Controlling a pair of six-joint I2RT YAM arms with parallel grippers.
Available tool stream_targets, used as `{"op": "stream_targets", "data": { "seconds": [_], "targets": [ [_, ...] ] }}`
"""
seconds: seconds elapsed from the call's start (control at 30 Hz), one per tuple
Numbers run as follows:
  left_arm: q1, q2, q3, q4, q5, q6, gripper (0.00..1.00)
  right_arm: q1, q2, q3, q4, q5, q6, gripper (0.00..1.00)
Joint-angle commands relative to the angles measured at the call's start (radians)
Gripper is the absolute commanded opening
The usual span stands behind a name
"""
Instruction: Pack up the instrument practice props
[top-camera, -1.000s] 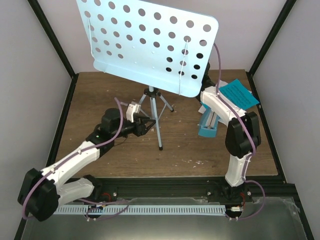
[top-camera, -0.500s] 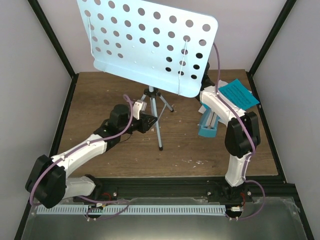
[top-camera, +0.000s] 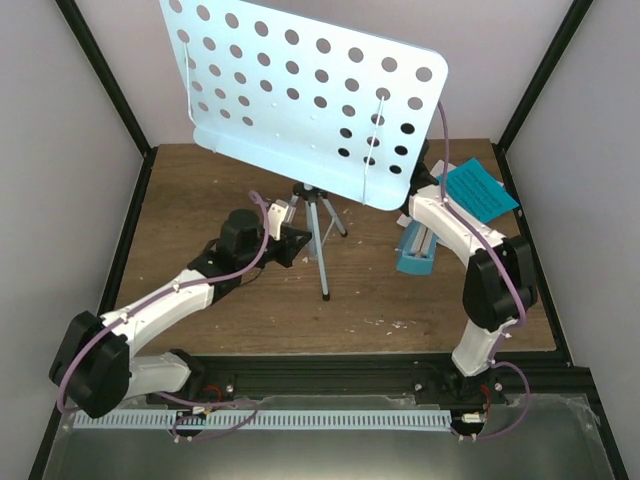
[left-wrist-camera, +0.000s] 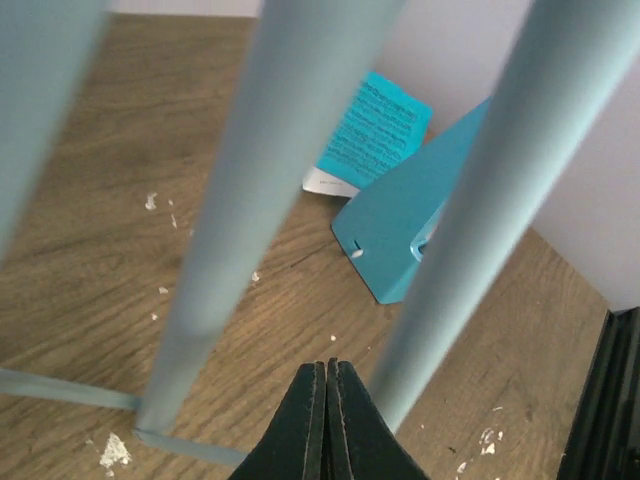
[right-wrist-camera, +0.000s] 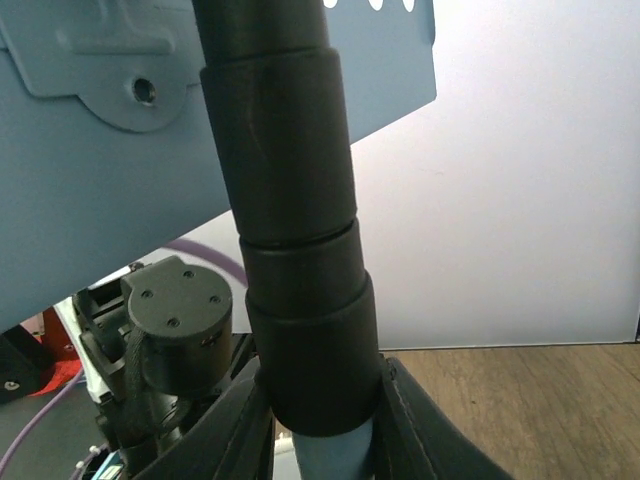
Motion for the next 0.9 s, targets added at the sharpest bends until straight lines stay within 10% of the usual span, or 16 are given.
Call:
{"op": "stream_targets", "data": {
  "seconds": [0.0, 0.2, 0.63, 0.87],
  "targets": [
    [-0.009, -0.060, -0.013, 0.029, -0.045, 0.050, 0.00, 0.020, -0.097, -0.052, -0.043, -0.016, 0.020, 0.01],
    [-0.011, -0.155, -0.060, 0.068, -0.050, 0.074, 0.02, 0.021, -0.160, -0.122, -0.090, 0.015, -0.033, 0.01],
    [-0.012, -0.205, -0.159, 0.320, 0.131, 0.060, 0.99, 0.029, -0.251, -0.260, -0.069, 0.053, -0.040, 0.01],
    [-0.012, -0.064, -0.122, 0.522, 0.150, 0.073, 1.00, 0.034, -0.274, -0.293, -0.037, 0.061, -0.020, 0.01]
  ]
}}
